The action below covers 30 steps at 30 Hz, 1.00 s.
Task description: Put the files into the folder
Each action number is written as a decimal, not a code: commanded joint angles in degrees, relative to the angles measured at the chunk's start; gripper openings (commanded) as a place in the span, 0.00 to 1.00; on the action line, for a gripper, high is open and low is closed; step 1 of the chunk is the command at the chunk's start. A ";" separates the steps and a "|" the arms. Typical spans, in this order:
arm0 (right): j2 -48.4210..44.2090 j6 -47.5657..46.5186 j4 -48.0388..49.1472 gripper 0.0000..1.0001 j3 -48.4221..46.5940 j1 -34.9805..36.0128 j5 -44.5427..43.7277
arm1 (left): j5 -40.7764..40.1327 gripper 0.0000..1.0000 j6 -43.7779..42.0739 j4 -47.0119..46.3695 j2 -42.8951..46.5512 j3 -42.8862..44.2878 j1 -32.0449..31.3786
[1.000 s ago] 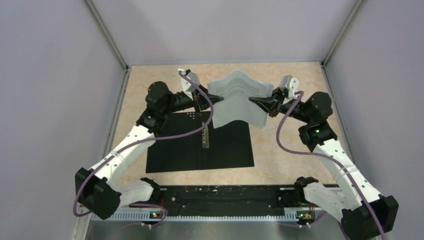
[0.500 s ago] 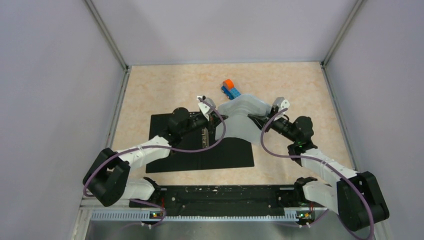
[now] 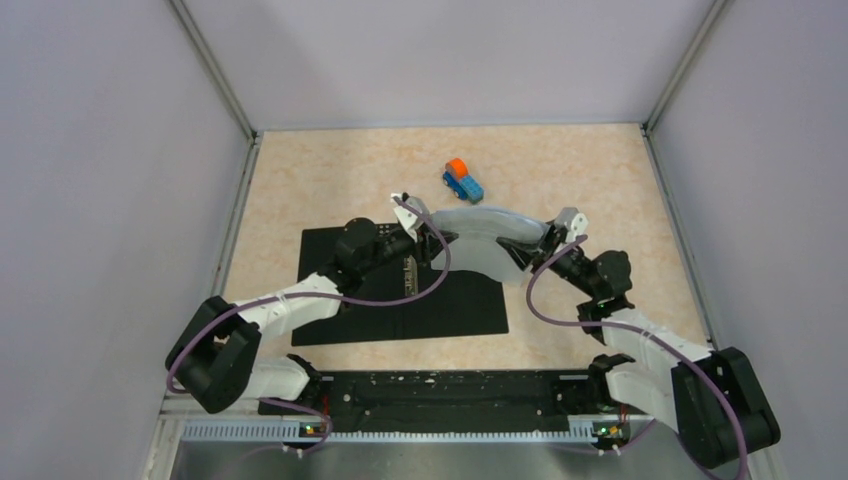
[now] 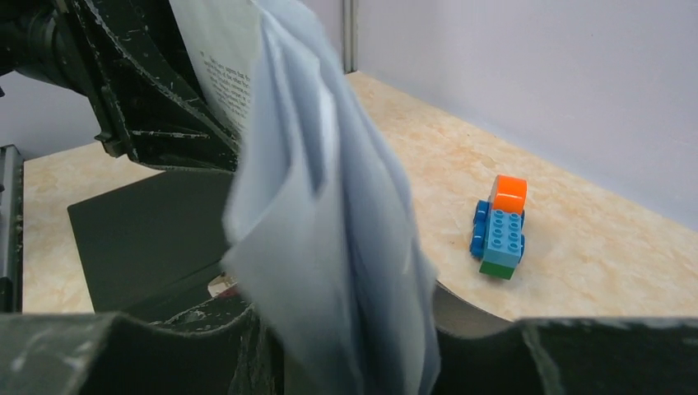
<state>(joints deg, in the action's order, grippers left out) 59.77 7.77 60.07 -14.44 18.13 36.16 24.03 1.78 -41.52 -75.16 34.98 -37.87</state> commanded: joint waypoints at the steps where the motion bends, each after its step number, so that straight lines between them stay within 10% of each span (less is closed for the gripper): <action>1: -1.78 0.49 3.25 0.39 0.52 0.12 1.51 | 0.25 0.38 2.04 -4.60 -0.11 -0.18 -0.20; 30: 8.10 11.17 15.15 0.41 -1.76 -5.36 12.58 | 2.11 0.45 2.53 -3.22 -5.26 6.14 -0.19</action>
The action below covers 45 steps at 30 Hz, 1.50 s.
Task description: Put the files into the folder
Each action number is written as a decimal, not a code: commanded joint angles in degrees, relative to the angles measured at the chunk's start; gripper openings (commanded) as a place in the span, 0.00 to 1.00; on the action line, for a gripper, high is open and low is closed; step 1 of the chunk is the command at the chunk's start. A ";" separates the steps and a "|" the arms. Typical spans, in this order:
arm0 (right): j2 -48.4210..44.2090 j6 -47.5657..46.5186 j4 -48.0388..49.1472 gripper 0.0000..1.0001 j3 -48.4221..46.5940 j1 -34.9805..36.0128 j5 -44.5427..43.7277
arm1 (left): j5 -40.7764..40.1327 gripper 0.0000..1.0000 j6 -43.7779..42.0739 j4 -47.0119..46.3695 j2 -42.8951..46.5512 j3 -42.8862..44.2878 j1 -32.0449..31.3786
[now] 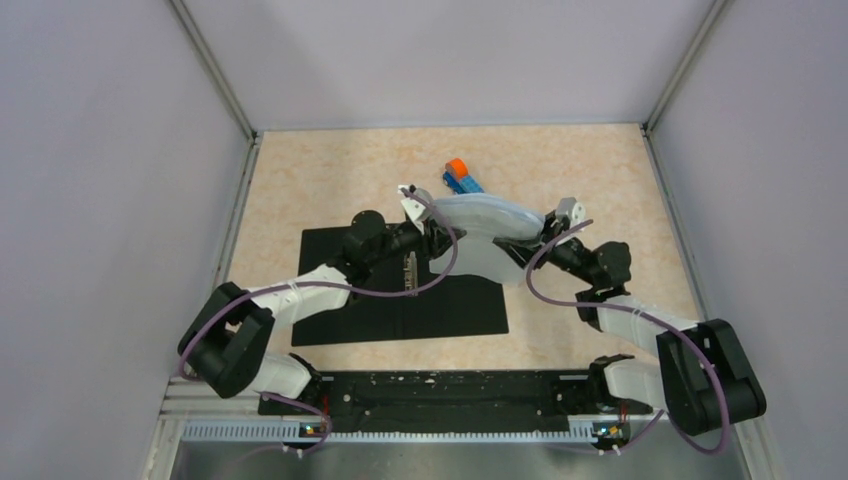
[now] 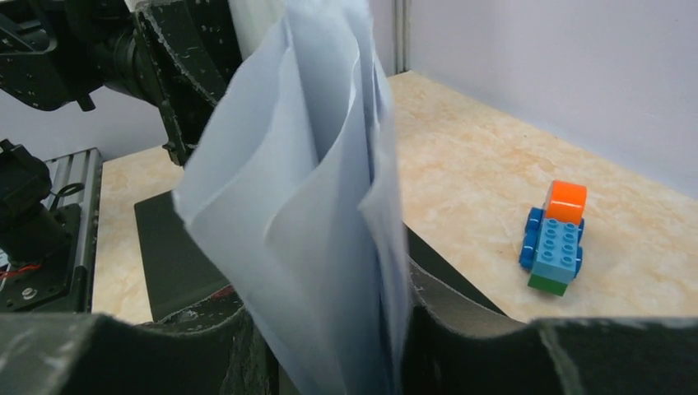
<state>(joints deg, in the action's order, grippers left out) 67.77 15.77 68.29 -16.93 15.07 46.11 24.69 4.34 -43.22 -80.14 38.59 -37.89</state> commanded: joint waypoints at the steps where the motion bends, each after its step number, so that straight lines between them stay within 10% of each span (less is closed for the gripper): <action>1: -0.12 3.43 7.36 0.41 1.29 -2.66 2.62 | 1.61 0.45 0.00 -1.31 -0.30 2.76 -0.18; 17: -1.13 3.67 9.50 0.42 6.30 -3.22 0.60 | 2.30 0.47 -1.86 3.10 0.15 4.06 -0.18; 36: 3.36 5.96 16.03 0.44 7.33 -3.67 2.30 | 5.13 0.94 -1.40 4.81 2.44 2.77 1.33; 45: 10.67 7.83 23.10 0.44 5.15 -0.65 2.02 | 6.00 0.99 0.13 3.27 0.99 4.11 1.42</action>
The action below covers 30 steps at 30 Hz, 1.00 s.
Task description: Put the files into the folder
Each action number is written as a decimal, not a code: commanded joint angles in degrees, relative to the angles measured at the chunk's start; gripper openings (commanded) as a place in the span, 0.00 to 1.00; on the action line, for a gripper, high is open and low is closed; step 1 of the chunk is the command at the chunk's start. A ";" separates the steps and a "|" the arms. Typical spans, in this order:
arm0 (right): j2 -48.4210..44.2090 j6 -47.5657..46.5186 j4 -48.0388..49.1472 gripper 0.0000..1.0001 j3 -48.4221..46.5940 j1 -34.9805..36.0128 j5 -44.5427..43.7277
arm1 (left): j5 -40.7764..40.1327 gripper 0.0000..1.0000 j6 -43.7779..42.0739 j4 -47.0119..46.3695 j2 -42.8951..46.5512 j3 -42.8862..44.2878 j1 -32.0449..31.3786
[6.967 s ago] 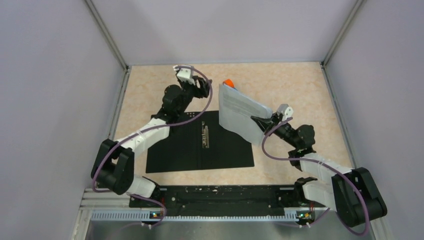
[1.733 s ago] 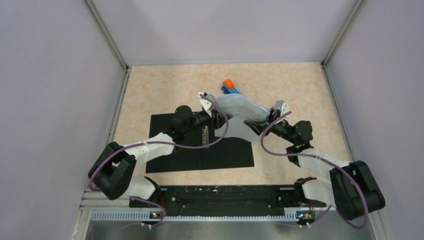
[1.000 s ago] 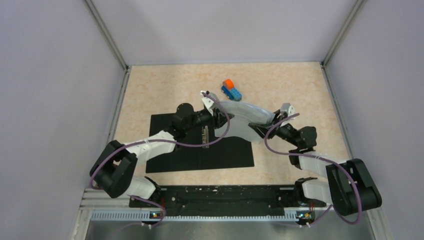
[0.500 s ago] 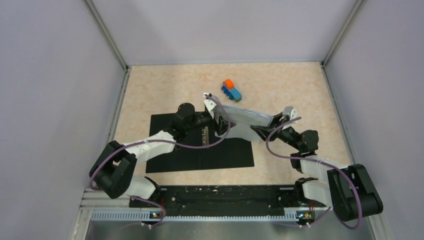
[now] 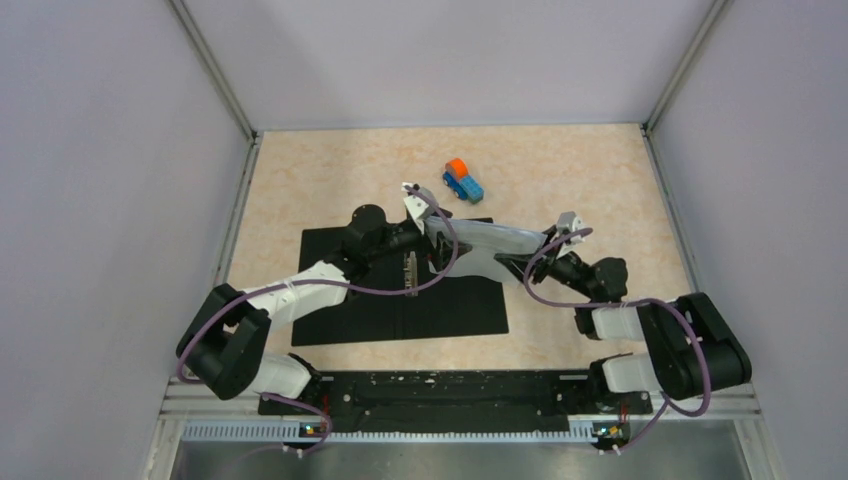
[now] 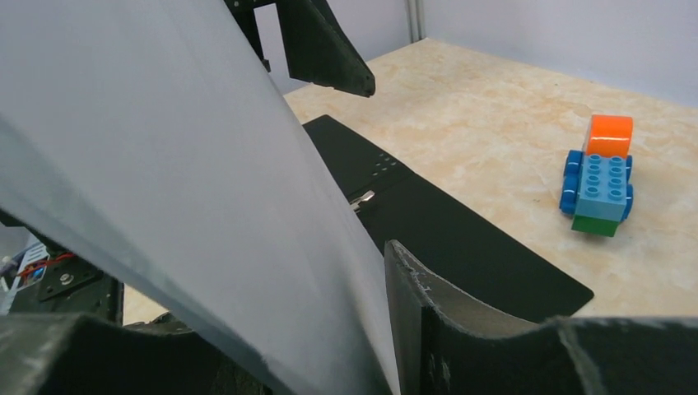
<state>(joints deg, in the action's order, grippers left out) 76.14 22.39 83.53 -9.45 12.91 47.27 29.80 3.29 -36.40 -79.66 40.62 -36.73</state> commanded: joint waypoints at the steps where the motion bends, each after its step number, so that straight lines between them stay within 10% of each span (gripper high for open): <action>1: 3.00 1.32 8.42 0.44 -2.51 1.84 0.69 | 0.95 0.99 1.29 -3.56 0.36 2.23 0.26; 19: 8.09 2.61 11.94 0.40 -4.57 3.45 0.37 | 1.87 0.99 2.20 -5.35 -2.58 4.62 0.22; 25: 8.52 3.02 11.56 0.01 -5.00 3.36 0.64 | 1.89 0.99 2.21 -5.43 -3.01 5.13 0.21; 30: 4.95 3.56 9.34 0.00 -5.84 3.48 1.14 | -0.11 0.99 1.27 -4.32 -0.59 4.74 0.21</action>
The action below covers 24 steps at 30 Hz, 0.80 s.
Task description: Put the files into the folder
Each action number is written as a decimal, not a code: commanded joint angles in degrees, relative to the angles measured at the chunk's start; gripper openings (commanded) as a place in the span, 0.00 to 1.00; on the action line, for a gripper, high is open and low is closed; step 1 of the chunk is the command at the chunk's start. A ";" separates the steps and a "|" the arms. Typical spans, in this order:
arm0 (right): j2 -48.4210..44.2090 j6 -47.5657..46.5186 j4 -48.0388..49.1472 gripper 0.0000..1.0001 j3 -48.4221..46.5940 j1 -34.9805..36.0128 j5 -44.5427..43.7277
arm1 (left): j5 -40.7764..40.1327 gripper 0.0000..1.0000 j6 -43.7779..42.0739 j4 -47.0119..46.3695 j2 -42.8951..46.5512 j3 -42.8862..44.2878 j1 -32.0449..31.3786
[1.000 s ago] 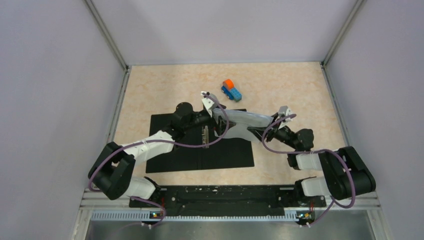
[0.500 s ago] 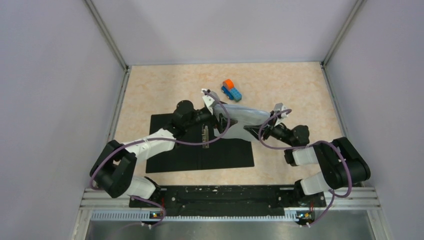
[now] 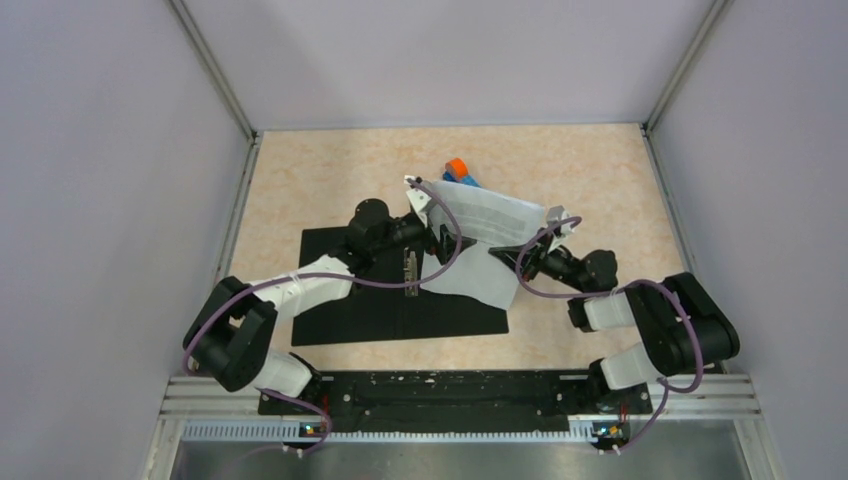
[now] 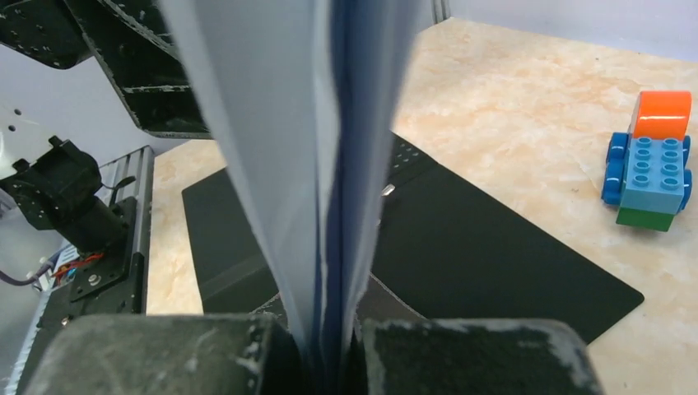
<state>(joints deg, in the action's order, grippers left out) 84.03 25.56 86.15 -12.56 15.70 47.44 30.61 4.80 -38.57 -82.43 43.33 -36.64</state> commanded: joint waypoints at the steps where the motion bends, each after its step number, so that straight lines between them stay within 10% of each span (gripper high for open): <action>1: -4.83 0.50 5.25 0.00 -3.08 0.61 1.25 | -1.53 0.99 -0.90 -1.20 3.54 2.02 0.15; 11: -33.66 -12.87 -40.28 0.00 -17.10 4.77 4.94 | -2.57 0.99 -7.25 18.99 24.28 7.05 0.33; 24: -42.05 -16.13 -58.67 0.00 -31.58 4.98 9.12 | 11.98 0.99 -9.23 38.01 29.05 21.13 0.31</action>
<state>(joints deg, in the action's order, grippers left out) 42.63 10.61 31.99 -41.01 20.03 55.24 36.05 -4.67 -6.63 -51.90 62.26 -36.42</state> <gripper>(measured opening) 0.006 0.986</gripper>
